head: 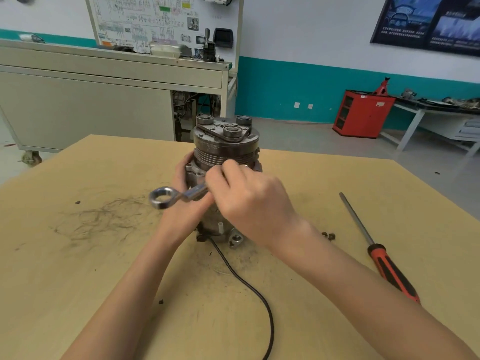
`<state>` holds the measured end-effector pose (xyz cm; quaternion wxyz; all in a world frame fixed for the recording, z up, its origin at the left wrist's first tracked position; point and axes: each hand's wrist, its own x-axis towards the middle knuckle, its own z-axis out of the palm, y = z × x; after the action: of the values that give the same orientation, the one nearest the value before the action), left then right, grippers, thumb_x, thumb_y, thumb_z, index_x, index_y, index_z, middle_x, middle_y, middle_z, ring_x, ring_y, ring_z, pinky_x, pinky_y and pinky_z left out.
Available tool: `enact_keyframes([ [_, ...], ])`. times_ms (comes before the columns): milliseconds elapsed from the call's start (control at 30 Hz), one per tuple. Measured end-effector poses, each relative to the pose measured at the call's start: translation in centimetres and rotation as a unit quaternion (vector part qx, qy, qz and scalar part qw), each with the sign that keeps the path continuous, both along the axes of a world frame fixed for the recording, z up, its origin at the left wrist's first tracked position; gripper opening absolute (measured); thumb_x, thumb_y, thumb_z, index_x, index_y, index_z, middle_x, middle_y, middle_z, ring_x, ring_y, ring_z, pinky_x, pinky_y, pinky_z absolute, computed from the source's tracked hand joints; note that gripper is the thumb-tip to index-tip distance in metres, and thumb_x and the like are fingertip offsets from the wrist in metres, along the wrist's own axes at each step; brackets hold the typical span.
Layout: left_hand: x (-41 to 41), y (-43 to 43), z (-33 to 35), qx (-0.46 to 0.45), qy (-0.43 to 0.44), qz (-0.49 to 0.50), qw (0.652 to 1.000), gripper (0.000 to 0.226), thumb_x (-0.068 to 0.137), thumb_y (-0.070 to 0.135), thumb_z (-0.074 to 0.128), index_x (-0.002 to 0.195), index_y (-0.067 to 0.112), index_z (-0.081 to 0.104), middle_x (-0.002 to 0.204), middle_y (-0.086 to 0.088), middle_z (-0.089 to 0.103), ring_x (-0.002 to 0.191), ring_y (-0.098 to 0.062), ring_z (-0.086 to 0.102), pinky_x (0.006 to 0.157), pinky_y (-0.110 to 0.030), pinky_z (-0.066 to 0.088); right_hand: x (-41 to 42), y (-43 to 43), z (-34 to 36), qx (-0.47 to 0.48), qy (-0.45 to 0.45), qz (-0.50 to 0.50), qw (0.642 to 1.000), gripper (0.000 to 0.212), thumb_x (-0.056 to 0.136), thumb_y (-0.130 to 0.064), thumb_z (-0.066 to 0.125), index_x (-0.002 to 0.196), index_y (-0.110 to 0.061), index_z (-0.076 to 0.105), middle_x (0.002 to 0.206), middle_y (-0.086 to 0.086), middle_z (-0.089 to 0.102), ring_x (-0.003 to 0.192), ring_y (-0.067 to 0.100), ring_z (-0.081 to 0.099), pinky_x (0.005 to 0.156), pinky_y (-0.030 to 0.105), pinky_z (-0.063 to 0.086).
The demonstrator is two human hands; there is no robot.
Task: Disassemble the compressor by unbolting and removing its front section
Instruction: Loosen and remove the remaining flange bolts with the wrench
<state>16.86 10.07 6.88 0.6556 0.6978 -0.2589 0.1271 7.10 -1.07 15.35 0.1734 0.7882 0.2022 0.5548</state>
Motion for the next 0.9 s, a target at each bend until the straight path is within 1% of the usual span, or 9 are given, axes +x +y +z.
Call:
enact_keyframes([
  [133, 0.1, 0.2, 0.0, 0.002, 0.011, 0.005, 1.0, 0.089, 0.064, 0.054, 0.072, 0.141, 0.037, 0.031, 0.132, 0.014, 0.055, 0.119, 0.005, 0.053, 0.097, -0.013, 0.043, 0.8, -1.9, -0.9, 0.049, -0.006, 0.095, 0.994, 0.018, 0.088, -0.011, 0.062, 0.071, -0.006, 0.065, 0.06, 0.004, 0.056, 0.047, 0.013, 0.051, 0.039, 0.023, 0.041],
  [200, 0.0, 0.4, 0.0, 0.013, 0.008, 0.011, 1.0, 0.087, 0.065, 0.057, 0.071, 0.14, 0.039, 0.031, 0.137, 0.017, 0.049, 0.124, 0.003, 0.048, 0.104, -0.024, 0.042, 0.8, -4.1, -1.7, 0.197, 0.073, 0.234, 0.949, 0.024, 0.094, -0.013, 0.052, 0.08, -0.001, 0.066, 0.071, 0.009, 0.065, 0.057, 0.017, 0.062, 0.049, 0.027, 0.052],
  [267, 0.0, 0.4, -0.1, 0.019, 0.005, 0.018, 1.0, 0.087, 0.065, 0.06, 0.07, 0.141, 0.043, 0.029, 0.134, 0.027, 0.045, 0.123, 0.01, 0.045, 0.102, -0.019, 0.04, 0.6, -5.7, -2.2, 0.456, 0.188, 0.376, 0.785, 0.02, 0.095, -0.011, 0.043, 0.089, -0.006, 0.061, 0.086, 0.011, 0.069, 0.074, 0.023, 0.069, 0.065, 0.031, 0.057],
  [367, 0.1, 0.4, -0.2, 0.021, 0.007, 0.021, 1.0, 0.086, 0.066, 0.061, 0.07, 0.14, 0.046, 0.028, 0.129, 0.039, 0.042, 0.121, 0.016, 0.043, 0.097, -0.012, 0.037, 2.6, -7.2, -2.0, 0.72, 0.294, 0.44, 0.45, 0.026, 0.098, -0.007, 0.03, 0.085, -0.004, 0.053, 0.081, 0.016, 0.072, 0.073, 0.028, 0.071, 0.062, 0.028, 0.056],
  [433, 0.1, 0.4, -0.1, 0.019, 0.008, 0.02, 1.0, 0.086, 0.066, 0.061, 0.069, 0.14, 0.046, 0.029, 0.13, 0.037, 0.042, 0.121, 0.015, 0.044, 0.097, -0.012, 0.038, 4.4, -8.0, -1.5, 0.777, 0.336, 0.427, 0.317, 0.029, 0.099, -0.008, 0.029, 0.081, -0.005, 0.051, 0.074, 0.016, 0.071, 0.068, 0.025, 0.07, 0.056, 0.025, 0.055],
  [500, 0.0, 0.4, -0.1, 0.019, 0.006, 0.023, 1.0, 0.084, 0.066, 0.062, 0.069, 0.139, 0.048, 0.029, 0.13, 0.035, 0.044, 0.12, 0.014, 0.045, 0.097, -0.013, 0.038, 5.9, -8.4, -1.3, 0.788, 0.376, 0.419, 0.25, 0.028, 0.1, -0.01, 0.031, 0.08, -0.006, 0.051, 0.068, 0.014, 0.07, 0.063, 0.021, 0.07, 0.052, 0.022, 0.054],
  [700, 0.1, 0.5, -0.1, 0.025, 0.005, 0.024, 0.999, 0.082, 0.068, 0.061, 0.069, 0.138, 0.05, 0.029, 0.131, 0.035, 0.044, 0.122, 0.013, 0.045, 0.1, -0.019, 0.039, 6.2, -9.5, -0.6, 0.761, 0.377, 0.448, 0.279, 0.03, 0.101, -0.018, 0.036, 0.085, -0.004, 0.057, 0.073, 0.014, 0.072, 0.066, 0.02, 0.07, 0.054, 0.02, 0.054],
  [767, 0.1, 0.5, -0.1, 0.026, 0.006, 0.024, 0.999, 0.082, 0.068, 0.06, 0.069, 0.138, 0.049, 0.029, 0.131, 0.036, 0.043, 0.122, 0.013, 0.044, 0.101, -0.02, 0.038, 5.3, -9.9, 0.2, 0.754, 0.326, 0.441, 0.361, 0.032, 0.101, -0.022, 0.038, 0.085, -0.004, 0.059, 0.073, 0.012, 0.072, 0.066, 0.019, 0.071, 0.055, 0.021, 0.055],
  [900, 0.0, 0.5, 0.0, 0.027, 0.009, 0.022, 0.999, 0.081, 0.067, 0.061, 0.069, 0.136, 0.052, 0.028, 0.125, 0.043, 0.042, 0.118, 0.018, 0.044, 0.095, -0.011, 0.038, 3.0, -9.4, 2.0, 0.662, 0.231, 0.346, 0.624, 0.028, 0.099, -0.022, 0.044, 0.082, -0.008, 0.061, 0.067, 0.005, 0.072, 0.061, 0.022, 0.071, 0.054, 0.023, 0.056],
])
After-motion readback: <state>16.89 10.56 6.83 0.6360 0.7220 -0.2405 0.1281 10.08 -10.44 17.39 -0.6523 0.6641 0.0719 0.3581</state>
